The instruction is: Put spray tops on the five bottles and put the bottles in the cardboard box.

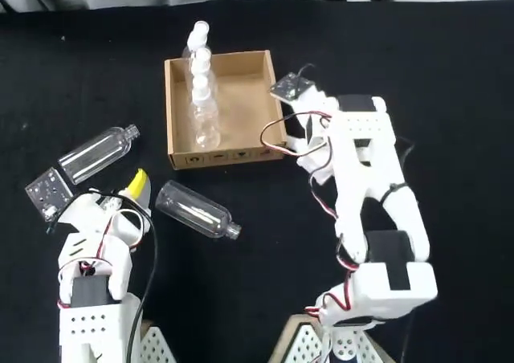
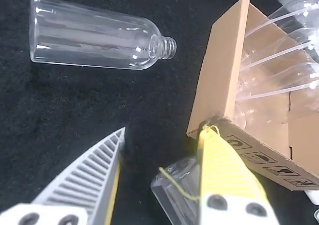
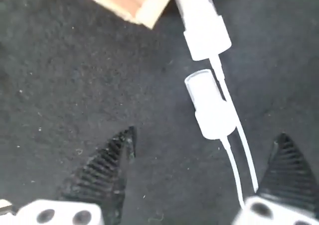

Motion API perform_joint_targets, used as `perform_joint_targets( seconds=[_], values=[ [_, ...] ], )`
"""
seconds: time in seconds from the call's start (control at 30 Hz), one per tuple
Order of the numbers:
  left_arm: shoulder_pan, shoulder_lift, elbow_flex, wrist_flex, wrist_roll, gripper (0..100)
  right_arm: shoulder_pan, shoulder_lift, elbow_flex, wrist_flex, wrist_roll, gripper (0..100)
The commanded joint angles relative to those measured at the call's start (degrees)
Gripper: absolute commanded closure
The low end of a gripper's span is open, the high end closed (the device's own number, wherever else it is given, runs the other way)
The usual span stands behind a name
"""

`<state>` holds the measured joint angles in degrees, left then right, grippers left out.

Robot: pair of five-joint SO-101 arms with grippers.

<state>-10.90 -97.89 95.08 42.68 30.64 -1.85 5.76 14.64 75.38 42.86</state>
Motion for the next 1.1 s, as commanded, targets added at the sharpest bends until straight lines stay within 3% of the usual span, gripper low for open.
perform_joint_targets(
  seconds=[0.0,0.4,0.6,0.87,1.07],
  values=[
    [-0.66,-0.53,-0.92,-1.14,-0.62,79,1.76,0.57,-3.82,-2.11,1.23,63.9],
    [-0.66,-0.53,-0.92,-1.14,-0.62,79,3.34,7.43,-6.9,-5.1,1.23,64.2],
    [-0.66,-0.53,-0.92,-1.14,-0.62,79,4.4,14.02,-12.09,-4.75,1.23,74.6],
    [-0.66,-0.53,-0.92,-1.14,-0.62,79,4.66,17.8,-14.11,-4.57,1.23,76.0],
    [-0.66,-0.53,-0.92,-1.14,-0.62,79,4.48,17.89,-14.29,-4.57,1.05,91.0]
  ],
)
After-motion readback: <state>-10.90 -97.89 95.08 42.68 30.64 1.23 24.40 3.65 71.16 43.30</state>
